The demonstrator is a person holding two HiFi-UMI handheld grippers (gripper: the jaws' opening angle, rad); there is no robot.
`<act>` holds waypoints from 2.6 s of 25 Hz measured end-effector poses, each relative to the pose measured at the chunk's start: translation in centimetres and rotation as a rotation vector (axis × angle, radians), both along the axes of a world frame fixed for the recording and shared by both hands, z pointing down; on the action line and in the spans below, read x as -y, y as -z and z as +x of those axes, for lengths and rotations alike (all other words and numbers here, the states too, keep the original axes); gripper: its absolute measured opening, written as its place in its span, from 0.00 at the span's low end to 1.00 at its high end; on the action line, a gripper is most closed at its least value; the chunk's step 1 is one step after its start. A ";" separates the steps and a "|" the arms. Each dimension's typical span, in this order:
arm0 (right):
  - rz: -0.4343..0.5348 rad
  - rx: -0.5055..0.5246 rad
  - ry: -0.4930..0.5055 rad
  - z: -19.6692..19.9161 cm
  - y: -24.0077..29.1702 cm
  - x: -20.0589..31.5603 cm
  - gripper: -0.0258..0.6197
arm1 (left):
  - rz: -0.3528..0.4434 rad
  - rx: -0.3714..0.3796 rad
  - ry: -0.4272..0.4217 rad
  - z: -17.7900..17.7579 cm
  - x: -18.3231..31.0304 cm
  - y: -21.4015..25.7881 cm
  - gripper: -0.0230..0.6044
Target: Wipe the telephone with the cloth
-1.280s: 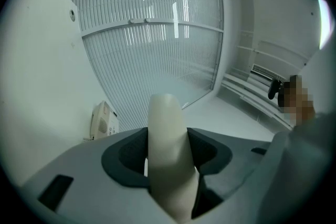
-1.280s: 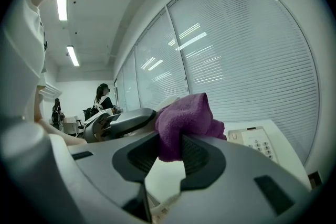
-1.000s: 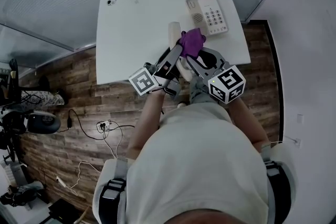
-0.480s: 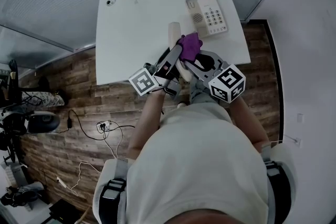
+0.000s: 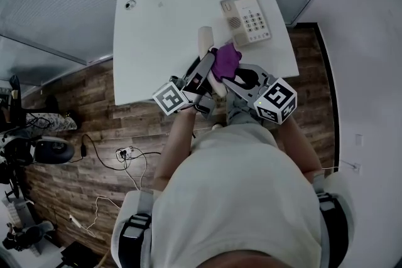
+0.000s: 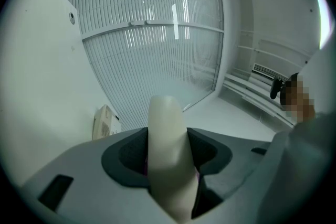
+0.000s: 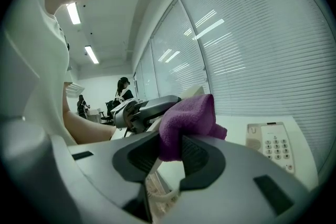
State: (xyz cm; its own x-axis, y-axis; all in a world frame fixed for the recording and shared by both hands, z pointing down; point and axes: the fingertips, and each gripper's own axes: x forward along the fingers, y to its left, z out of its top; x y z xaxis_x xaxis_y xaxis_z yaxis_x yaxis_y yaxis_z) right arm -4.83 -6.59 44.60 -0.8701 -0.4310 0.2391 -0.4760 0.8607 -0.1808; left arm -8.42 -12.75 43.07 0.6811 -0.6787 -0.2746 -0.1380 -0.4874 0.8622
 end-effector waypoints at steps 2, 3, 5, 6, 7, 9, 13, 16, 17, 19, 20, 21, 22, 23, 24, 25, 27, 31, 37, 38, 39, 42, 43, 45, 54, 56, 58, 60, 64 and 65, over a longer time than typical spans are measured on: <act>-0.001 -0.008 0.005 0.3 -0.1 -0.2 0.23 | -0.009 -0.004 0.008 -0.1 0.2 0.0 0.41; -0.001 -0.013 0.004 0.4 -0.2 -0.1 0.23 | -0.013 -0.009 0.013 -0.2 0.3 0.0 0.41; -0.004 -0.018 -0.003 0.5 -0.4 0.0 0.23 | -0.019 -0.017 0.022 -0.5 0.7 0.0 0.41; -0.007 -0.018 -0.007 0.5 -0.5 0.2 0.23 | -0.020 -0.017 0.025 -0.7 0.9 0.0 0.41; -0.010 -0.018 -0.011 0.5 -0.5 0.3 0.23 | -0.022 -0.016 0.028 -0.8 1.1 0.0 0.41; -0.017 -0.020 -0.017 0.3 -0.7 0.6 0.23 | -0.025 -0.013 0.033 -1.4 1.6 0.0 0.41; -0.034 -0.035 -0.021 -0.7 -0.8 0.7 0.23 | -0.026 -0.020 0.057 -3.7 2.3 0.5 0.41; -0.046 -0.043 -0.018 -0.5 -1.3 0.2 0.23 | -0.027 -0.015 0.077 -3.9 2.3 0.4 0.41; -0.051 -0.045 -0.016 -0.6 -1.5 0.1 0.23 | -0.030 -0.012 0.085 -4.2 2.4 0.3 0.41; -0.062 -0.048 -0.011 -1.1 -1.7 0.1 0.23 | -0.035 -0.010 0.099 -5.0 2.8 0.3 0.41; -0.068 -0.049 -0.008 -1.2 -1.9 0.0 0.23 | -0.036 -0.010 0.105 -5.3 2.8 0.3 0.41; -0.072 -0.050 -0.005 -1.2 -2.0 -0.1 0.23 | -0.035 -0.011 0.110 -5.4 2.9 0.3 0.41; -0.077 -0.052 -0.003 -1.2 -2.3 -0.3 0.23 | -0.035 -0.012 0.113 -5.4 2.9 0.3 0.41; -0.080 -0.054 -0.002 -1.1 -2.5 -0.5 0.23 | -0.037 -0.012 0.117 -5.4 2.9 0.2 0.41; -0.084 -0.055 -0.003 -1.1 -2.6 -0.6 0.23 | -0.039 -0.009 0.119 -5.4 2.9 0.1 0.41; -0.086 -0.055 -0.004 -1.0 -2.8 -0.8 0.23 | -0.039 -0.007 0.121 -5.4 2.9 0.1 0.41; -0.089 -0.054 -0.008 -1.0 -2.9 -0.9 0.23 | -0.040 -0.008 0.121 -5.4 2.9 0.1 0.41; -0.083 -0.052 -0.043 -0.8 -2.9 -0.8 0.23 | -0.046 0.002 0.122 -5.4 2.9 0.1 0.41; -0.068 -0.021 -0.221 0.4 -2.0 1.0 0.23 | -0.069 0.032 0.128 -5.3 2.9 -0.1 0.41; -0.065 -0.010 -0.251 0.6 -1.6 1.3 0.23 | -0.072 0.054 0.133 -5.3 3.0 -0.1 0.41; -0.060 -0.001 -0.280 0.8 -1.3 1.6 0.23 | -0.067 0.079 0.137 -5.4 3.0 -0.1 0.41; -0.034 0.008 -0.353 1.9 -0.5 2.7 0.23 | -0.025 0.172 0.147 -5.0 3.3 0.1 0.41; -0.027 0.012 -0.375 2.6 -0.3 3.1 0.23 | -0.025 0.189 0.149 -4.5 3.5 -0.1 0.41; -0.020 0.026 -0.419 4.4 -0.1 4.3 0.23 | -0.037 0.212 0.153 -3.2 4.2 -0.6 0.41; -0.005 0.047 -0.523 9.9 0.5 9.9 0.23 | -0.080 0.332 0.177 1.0 8.1 -2.5 0.41; -0.002 0.042 -0.511 10.5 0.8 11.1 0.23 | -0.103 0.356 0.190 1.7 9.2 -3.2 0.41; 0.000 0.039 -0.497 11.1 1.1 12.3 0.23 | -0.124 0.374 0.206 2.4 10.3 -3.7 0.41; 0.002 0.038 -0.483 11.8 1.4 13.3 0.23 | -0.141 0.401 0.223 3.2 11.2 -4.1 0.41; 0.002 0.035 -0.453 12.8 1.7 15.4 0.23 | -0.167 0.470 0.253 4.6 13.1 -5.1 0.41; 0.002 0.034 -0.447 13.0 1.7 15.9 0.23 | -0.176 0.486 0.261 4.9 13.5 -5.4 0.41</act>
State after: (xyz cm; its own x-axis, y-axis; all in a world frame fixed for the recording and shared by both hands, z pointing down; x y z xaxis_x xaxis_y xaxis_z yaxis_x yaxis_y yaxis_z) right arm 8.16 -22.49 42.87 -0.6056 -0.7669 0.2123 -0.7951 0.5720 -0.2015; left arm -3.52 -26.29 48.50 0.5047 -0.8483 0.1601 -0.6348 -0.2390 0.7348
